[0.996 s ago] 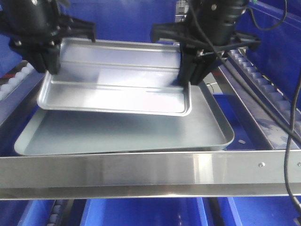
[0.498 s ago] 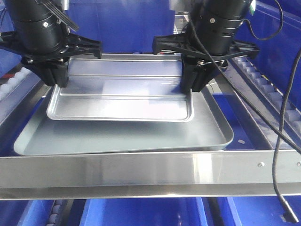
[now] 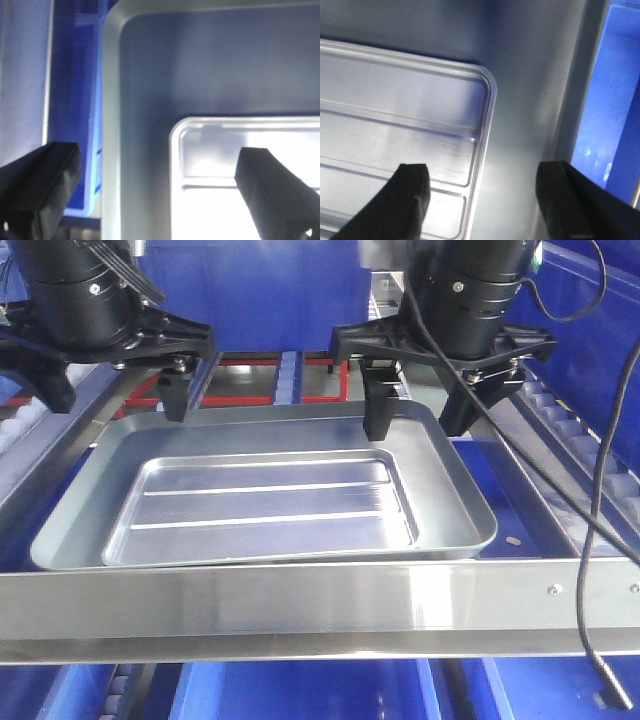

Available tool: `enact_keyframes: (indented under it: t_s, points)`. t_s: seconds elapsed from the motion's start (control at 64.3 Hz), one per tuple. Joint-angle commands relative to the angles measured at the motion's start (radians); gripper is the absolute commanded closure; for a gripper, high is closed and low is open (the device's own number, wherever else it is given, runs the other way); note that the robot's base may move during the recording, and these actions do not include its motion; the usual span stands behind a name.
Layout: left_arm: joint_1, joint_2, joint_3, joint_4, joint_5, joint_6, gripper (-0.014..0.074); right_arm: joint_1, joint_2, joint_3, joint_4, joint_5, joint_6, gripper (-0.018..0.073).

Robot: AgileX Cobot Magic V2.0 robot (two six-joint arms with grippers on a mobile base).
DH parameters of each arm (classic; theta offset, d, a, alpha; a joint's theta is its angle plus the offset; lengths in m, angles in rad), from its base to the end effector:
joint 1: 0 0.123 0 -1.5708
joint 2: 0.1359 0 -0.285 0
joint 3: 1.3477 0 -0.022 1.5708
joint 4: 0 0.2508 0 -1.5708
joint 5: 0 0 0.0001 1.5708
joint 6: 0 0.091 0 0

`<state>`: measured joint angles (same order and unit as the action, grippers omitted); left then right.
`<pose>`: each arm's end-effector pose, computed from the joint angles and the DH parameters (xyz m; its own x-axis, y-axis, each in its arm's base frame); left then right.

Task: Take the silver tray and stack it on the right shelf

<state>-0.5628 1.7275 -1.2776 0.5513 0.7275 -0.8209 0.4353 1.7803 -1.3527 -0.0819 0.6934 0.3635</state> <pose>0.3296 -0.1704 0.2551 -0.7939 0.0790 -0.6029 0.0451 0.9964 0.0712 0.3527 0.1588 0.2501 -0.8609 -0.0744 -0.5033 -0.1487 0.9829 0.1089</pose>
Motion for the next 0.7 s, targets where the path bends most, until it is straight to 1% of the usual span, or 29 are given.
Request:
enact_keyframes:
  t_s: [0.0, 0.062, 0.109, 0.14, 0.156, 0.202, 0.249, 0.296, 0.358, 0.389, 0.436, 0.451, 0.482, 0.529, 0.56, 0.622, 0.685]
  points:
    - [0.000, -0.054, -0.052, 0.016, 0.049, 0.017, 0.0059, -0.004, -0.055, -0.062, -0.017, 0.005, -0.011, -0.0002]
    - [0.000, -0.061, -0.075, -0.031, 0.087, 0.092, 0.0066, -0.004, -0.068, -0.089, -0.017, 0.034, -0.011, 0.0005]
    - [0.000, -0.070, -0.099, -0.072, 0.120, 0.165, 0.0083, -0.004, -0.082, -0.105, -0.017, 0.046, -0.011, 0.0027]
    - [0.000, -0.079, -0.114, -0.105, 0.140, 0.217, 0.0103, -0.004, -0.094, -0.115, -0.017, 0.055, -0.011, 0.0056]
    - [0.000, -0.084, -0.117, -0.111, 0.143, 0.226, 0.0112, -0.004, -0.100, -0.118, -0.017, 0.058, -0.011, 0.0070]
    - [0.000, -0.105, -0.135, -0.154, 0.165, 0.293, 0.0149, -0.004, -0.123, -0.125, -0.017, 0.066, -0.011, 0.0129]
    - [0.000, -0.136, -0.142, -0.196, 0.170, 0.361, 0.0194, -0.004, -0.148, -0.125, -0.017, 0.068, -0.011, 0.0195]
    - [0.000, -0.169, -0.142, -0.225, 0.166, 0.409, 0.0242, -0.004, -0.168, -0.125, -0.017, 0.076, -0.011, 0.0256]
    - [0.002, -0.220, -0.142, -0.260, 0.169, 0.471, 0.0337, -0.004, -0.200, -0.125, -0.024, 0.096, -0.012, 0.0350]
    - [0.002, -0.249, -0.140, -0.267, 0.175, 0.499, 0.0402, -0.004, -0.212, -0.125, -0.028, 0.106, -0.013, 0.0383]
    - [0.002, -0.288, -0.131, -0.267, 0.180, 0.519, 0.0493, -0.004, -0.231, -0.121, -0.032, 0.117, -0.021, 0.0426]
    - [0.002, -0.301, -0.127, -0.267, 0.180, 0.523, 0.0542, -0.004, -0.240, -0.119, -0.032, 0.122, -0.024, 0.0444]
    - [0.002, -0.329, -0.118, -0.267, 0.180, 0.523, 0.0594, -0.004, -0.251, -0.111, -0.032, 0.123, -0.032, 0.0461]
    - [0.002, -0.380, -0.085, -0.267, 0.172, 0.525, 0.0701, -0.004, -0.278, -0.091, -0.032, 0.122, -0.045, 0.0496]
    - [0.002, -0.410, -0.063, -0.262, 0.162, 0.527, 0.0695, -0.004, -0.300, -0.075, -0.033, 0.118, -0.052, 0.0515]
    - [0.002, -0.483, -0.006, -0.260, 0.120, 0.527, 0.0671, -0.004, -0.340, -0.028, -0.033, 0.102, -0.060, 0.0510]
    - [0.002, -0.561, 0.090, -0.260, 0.039, 0.527, 0.0671, -0.004, -0.391, 0.034, -0.033, 0.069, -0.074, 0.0510]
